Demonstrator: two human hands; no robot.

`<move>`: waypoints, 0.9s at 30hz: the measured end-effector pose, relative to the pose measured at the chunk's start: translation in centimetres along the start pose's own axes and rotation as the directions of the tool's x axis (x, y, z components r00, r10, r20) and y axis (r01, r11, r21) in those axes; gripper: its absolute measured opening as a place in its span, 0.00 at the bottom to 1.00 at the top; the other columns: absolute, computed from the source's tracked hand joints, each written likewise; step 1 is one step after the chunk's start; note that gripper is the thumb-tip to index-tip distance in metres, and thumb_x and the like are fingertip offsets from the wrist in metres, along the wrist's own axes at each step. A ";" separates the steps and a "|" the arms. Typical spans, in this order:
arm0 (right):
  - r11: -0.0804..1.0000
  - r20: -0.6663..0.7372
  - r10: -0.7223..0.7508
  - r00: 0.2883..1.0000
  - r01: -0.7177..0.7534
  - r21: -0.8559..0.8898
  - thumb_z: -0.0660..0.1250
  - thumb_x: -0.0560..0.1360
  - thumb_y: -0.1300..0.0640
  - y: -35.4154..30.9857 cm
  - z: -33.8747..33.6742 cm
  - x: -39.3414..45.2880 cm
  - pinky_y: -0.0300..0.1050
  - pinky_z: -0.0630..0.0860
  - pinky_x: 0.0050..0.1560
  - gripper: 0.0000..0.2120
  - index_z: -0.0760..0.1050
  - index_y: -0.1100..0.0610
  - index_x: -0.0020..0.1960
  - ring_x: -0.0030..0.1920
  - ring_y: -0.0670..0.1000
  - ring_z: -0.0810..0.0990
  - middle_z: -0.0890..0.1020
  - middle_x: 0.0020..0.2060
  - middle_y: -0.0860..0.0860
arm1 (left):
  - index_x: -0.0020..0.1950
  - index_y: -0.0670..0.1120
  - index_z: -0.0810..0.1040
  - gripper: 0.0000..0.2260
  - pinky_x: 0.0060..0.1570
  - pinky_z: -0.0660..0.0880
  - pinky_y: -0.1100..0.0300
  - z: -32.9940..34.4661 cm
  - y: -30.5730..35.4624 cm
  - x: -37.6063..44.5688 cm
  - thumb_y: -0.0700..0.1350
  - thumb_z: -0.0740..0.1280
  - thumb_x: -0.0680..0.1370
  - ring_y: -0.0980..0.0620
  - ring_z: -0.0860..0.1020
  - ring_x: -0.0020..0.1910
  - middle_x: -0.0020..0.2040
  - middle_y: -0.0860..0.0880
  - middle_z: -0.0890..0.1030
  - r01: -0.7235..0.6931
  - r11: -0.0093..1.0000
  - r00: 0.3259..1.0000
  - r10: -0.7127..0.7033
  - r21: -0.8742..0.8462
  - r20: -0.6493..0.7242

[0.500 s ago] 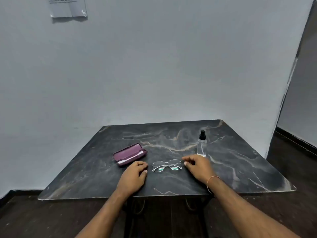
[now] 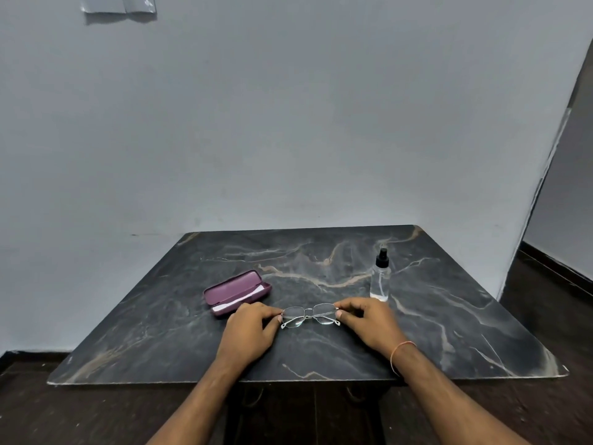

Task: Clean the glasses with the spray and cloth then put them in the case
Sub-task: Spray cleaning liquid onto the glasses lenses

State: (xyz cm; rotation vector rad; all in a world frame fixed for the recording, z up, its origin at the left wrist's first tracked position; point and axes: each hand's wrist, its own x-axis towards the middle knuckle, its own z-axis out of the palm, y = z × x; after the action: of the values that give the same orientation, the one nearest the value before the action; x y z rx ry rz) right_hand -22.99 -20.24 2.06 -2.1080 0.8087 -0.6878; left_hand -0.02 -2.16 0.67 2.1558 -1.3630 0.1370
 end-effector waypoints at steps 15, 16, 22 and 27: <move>0.766 -0.192 0.027 0.981 0.104 0.635 0.75 0.78 0.59 -1.1 0.6 1.1 0.45 0.80 0.61 0.08 0.88 0.50 0.55 0.57 0.55 0.88 0.90 0.50 0.52 | 0.58 0.47 0.89 0.09 0.42 0.77 0.71 0.4 3.9 2.2 0.36 0.72 0.83 0.63 0.79 0.37 0.45 0.52 0.90 0.172 0.340 0.960 -0.268 -0.925 0.080; 0.764 -0.198 0.023 0.980 0.111 0.635 0.75 0.78 0.59 -1.1 0.6 1.1 0.45 0.80 0.61 0.08 0.88 0.49 0.54 0.57 0.55 0.88 0.90 0.50 0.52 | 0.59 0.47 0.89 0.09 0.43 0.77 0.71 0.3 4.0 2.2 0.36 0.72 0.82 0.64 0.81 0.38 0.46 0.53 0.90 0.179 0.330 0.963 -0.252 -0.927 0.097; 0.785 -0.205 -0.007 0.979 0.132 0.605 0.74 0.79 0.59 -1.1 0.7 1.1 0.48 0.80 0.63 0.10 0.88 0.46 0.54 0.58 0.55 0.87 0.90 0.51 0.50 | 0.60 0.45 0.89 0.10 0.55 0.78 0.72 0.1 4.3 1.7 0.36 0.73 0.81 0.64 0.86 0.54 0.56 0.51 0.91 0.163 0.359 0.978 -0.179 -0.919 0.104; 0.827 -0.233 -0.020 0.972 0.147 0.543 0.75 0.79 0.59 -1.1 0.9 1.0 0.46 0.80 0.62 0.11 0.88 0.43 0.53 0.57 0.53 0.86 0.90 0.51 0.47 | 0.60 0.43 0.89 0.09 0.56 0.78 0.72 0.5 4.1 1.8 0.36 0.73 0.82 0.61 0.87 0.55 0.56 0.50 0.91 0.099 0.418 0.985 -0.172 -0.903 0.028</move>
State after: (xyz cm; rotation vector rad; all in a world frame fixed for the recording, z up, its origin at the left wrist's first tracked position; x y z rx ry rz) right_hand -21.36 -20.01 2.70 -1.5540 0.5379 -1.0741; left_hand -2.79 -5.08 2.66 1.2595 -0.8525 -0.5021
